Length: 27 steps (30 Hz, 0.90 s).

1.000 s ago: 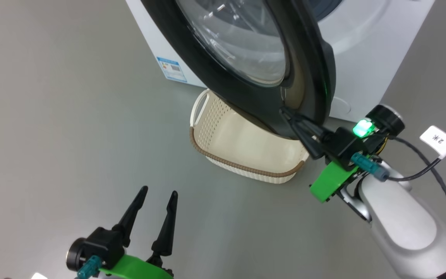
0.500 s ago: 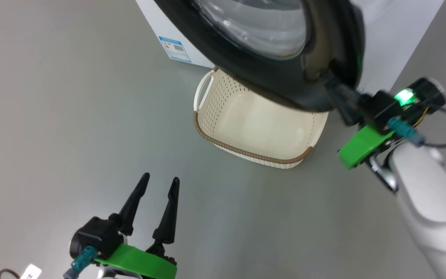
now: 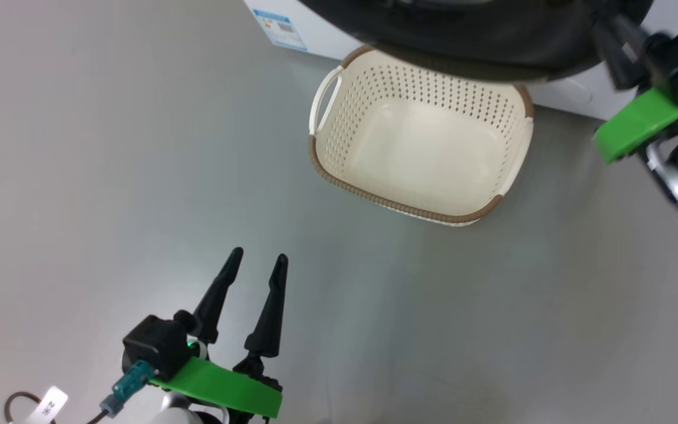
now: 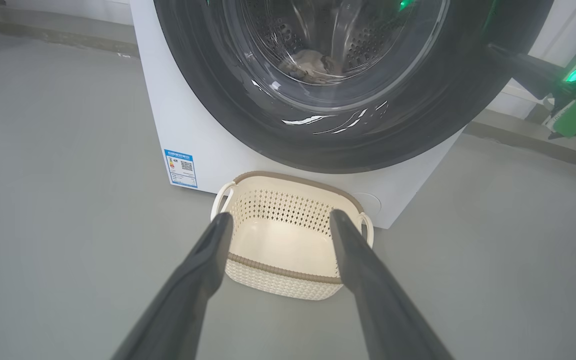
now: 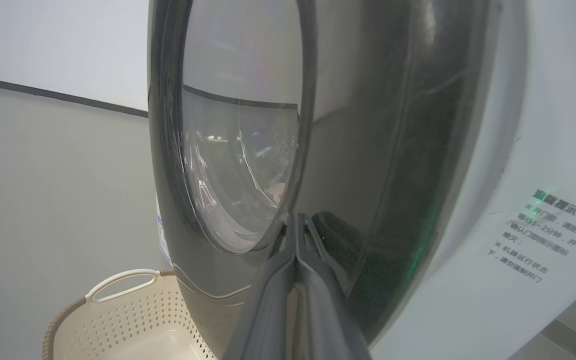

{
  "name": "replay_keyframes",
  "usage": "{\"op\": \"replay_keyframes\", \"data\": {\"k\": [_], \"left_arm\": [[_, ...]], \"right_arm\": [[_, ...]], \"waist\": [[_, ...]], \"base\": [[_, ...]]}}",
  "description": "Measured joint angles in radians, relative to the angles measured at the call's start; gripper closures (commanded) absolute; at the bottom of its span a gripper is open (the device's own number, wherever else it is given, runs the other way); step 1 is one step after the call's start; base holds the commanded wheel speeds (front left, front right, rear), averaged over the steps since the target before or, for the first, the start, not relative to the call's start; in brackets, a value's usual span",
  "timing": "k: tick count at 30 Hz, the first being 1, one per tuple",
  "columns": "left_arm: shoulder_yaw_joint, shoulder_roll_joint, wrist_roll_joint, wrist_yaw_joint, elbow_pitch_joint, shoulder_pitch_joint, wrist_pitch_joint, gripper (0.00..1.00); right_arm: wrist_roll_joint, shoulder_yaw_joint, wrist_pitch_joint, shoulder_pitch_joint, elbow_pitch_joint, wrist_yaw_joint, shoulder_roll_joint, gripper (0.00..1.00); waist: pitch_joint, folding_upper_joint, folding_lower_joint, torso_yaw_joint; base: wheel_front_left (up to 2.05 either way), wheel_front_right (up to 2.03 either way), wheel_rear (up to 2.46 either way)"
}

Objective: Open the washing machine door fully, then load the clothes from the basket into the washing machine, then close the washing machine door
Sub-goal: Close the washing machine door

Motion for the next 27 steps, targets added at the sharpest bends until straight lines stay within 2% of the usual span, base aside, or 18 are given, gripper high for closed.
{"op": "replay_keyframes", "data": {"k": [11, 27], "left_arm": [[-0.035, -0.003, -0.043, 0.000, -0.005, -0.039, 0.000, 0.00], [-0.041, -0.006, -0.056, 0.003, -0.011, -0.059, 0.000, 0.00]], "right_arm": [[-0.009, 0.004, 0.000, -0.187, 0.076, 0.000, -0.072, 1.00], [-0.044, -0.027, -0.009, -0.268, 0.107, 0.010, -0.070, 1.00]], "waist": [[0.077, 0.0000, -0.0001, 0.041], [0.120, 0.0000, 0.0000, 0.054]], "base": [[0.00, 0.00, 0.00], [0.00, 0.00, 0.00]]}}
